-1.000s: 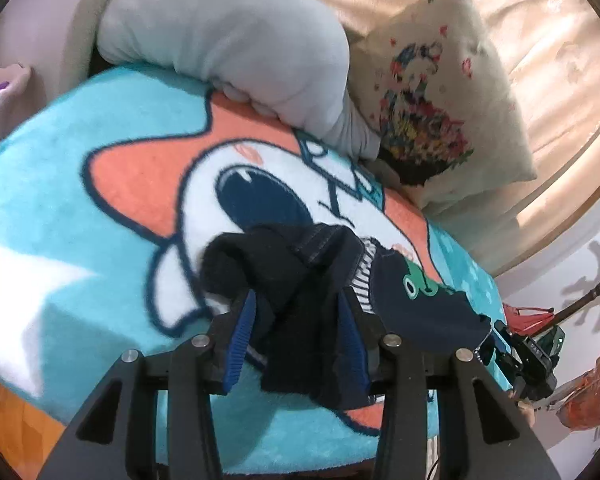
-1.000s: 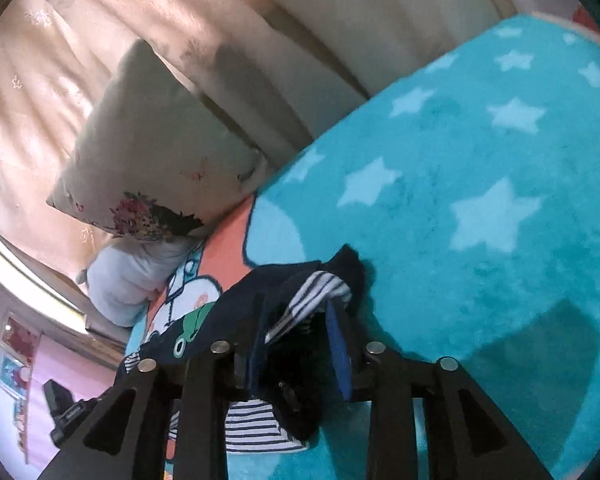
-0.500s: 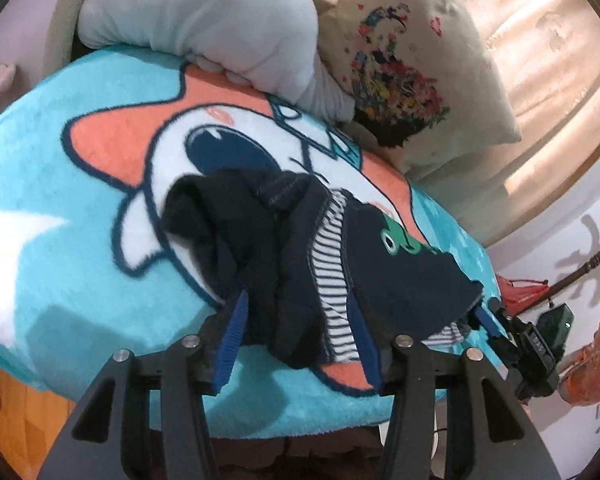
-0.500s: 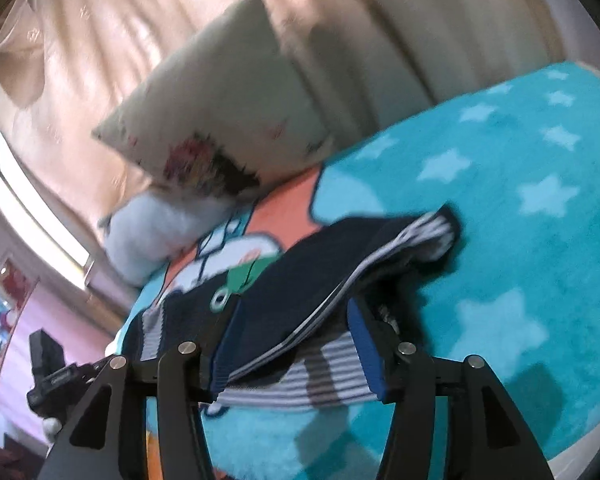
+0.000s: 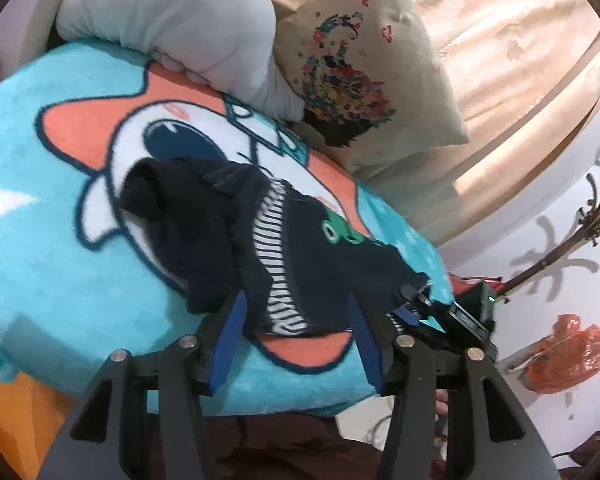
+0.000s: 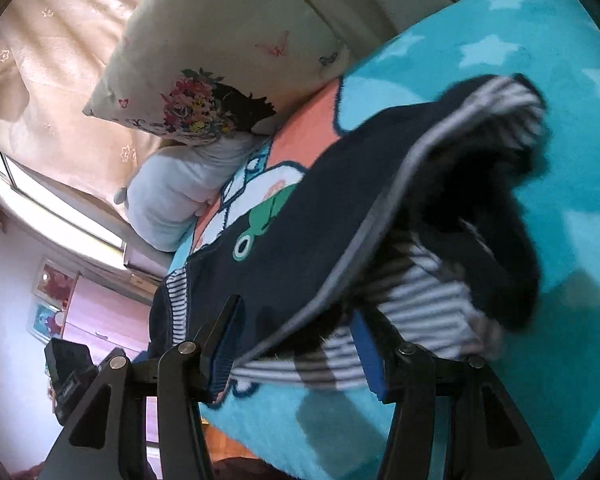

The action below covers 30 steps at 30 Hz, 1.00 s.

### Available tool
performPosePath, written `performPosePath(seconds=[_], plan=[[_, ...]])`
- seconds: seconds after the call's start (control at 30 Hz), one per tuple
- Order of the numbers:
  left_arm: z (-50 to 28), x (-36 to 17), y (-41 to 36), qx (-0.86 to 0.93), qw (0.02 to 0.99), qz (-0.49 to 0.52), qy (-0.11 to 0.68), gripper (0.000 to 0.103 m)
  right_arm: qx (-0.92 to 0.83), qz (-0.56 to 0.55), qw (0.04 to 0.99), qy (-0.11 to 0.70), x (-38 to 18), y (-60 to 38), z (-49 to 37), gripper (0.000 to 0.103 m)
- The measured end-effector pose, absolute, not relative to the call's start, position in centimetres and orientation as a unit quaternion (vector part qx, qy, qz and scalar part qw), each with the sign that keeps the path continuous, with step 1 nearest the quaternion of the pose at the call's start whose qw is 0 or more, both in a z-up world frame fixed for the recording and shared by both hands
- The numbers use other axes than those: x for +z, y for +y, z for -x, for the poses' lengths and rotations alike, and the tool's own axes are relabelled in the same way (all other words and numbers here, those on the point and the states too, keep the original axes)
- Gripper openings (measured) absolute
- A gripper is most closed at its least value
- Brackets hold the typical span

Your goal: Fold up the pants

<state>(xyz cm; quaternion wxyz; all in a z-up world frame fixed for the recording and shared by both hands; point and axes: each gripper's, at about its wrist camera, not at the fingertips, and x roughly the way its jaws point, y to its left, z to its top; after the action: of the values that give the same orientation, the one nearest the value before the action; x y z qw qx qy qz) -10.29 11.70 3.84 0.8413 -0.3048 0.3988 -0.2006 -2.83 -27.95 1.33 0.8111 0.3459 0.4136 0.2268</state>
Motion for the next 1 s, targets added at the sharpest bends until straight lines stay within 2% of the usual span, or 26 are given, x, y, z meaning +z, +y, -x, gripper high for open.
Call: performPosePath(seconds=[0.1, 0.13, 0.17, 0.2, 0.23, 0.3, 0.5, 0.7, 1.0], plan=[[10.2, 3.9, 11.7, -0.199, 0.839, 0.313, 0.397, 0.052, 0.241, -0.372, 0.805, 0.395, 1.7, -27.7, 1.6, 0.061], [10.3, 3.9, 11.8, -0.197, 0.839, 0.315, 0.397, 0.052, 0.241, -0.377, 0.804, 0.39, 1.7, -27.7, 1.2, 0.058], [10.3, 4.0, 11.9, -0.194, 0.84, 0.316, 0.396, 0.052, 0.236, -0.383, 0.803, 0.391, 1.5, -27.7, 0.8, 0.041], [10.4, 4.0, 12.1, -0.19, 0.841, 0.318, 0.394, 0.052, 0.238, -0.384, 0.802, 0.391, 1.5, -27.6, 0.5, 0.018], [10.4, 4.0, 12.3, -0.186, 0.841, 0.322, 0.393, 0.052, 0.242, -0.379, 0.803, 0.392, 1.6, -27.5, 0.3, 0.012], [10.4, 3.8, 12.8, -0.182, 0.837, 0.336, 0.393, 0.053, 0.236, -0.369, 0.812, 0.386, 2.1, -27.3, 0.3, 0.008], [9.5, 3.2, 12.9, -0.157, 0.833, 0.337, 0.409, 0.053, 0.242, -0.362, 0.824, 0.362, 3.7, -27.6, 0.9, 0.007], [8.0, 2.8, 11.4, -0.078, 0.854, 0.254, 0.447, 0.053, 0.249, -0.355, 0.825, 0.363, 3.8, -27.3, 1.1, 0.007], [9.5, 3.9, 12.5, -0.044, 0.89, 0.187, 0.413, 0.053, 0.25, -0.355, 0.822, 0.368, 3.3, -27.6, 1.1, 0.008]])
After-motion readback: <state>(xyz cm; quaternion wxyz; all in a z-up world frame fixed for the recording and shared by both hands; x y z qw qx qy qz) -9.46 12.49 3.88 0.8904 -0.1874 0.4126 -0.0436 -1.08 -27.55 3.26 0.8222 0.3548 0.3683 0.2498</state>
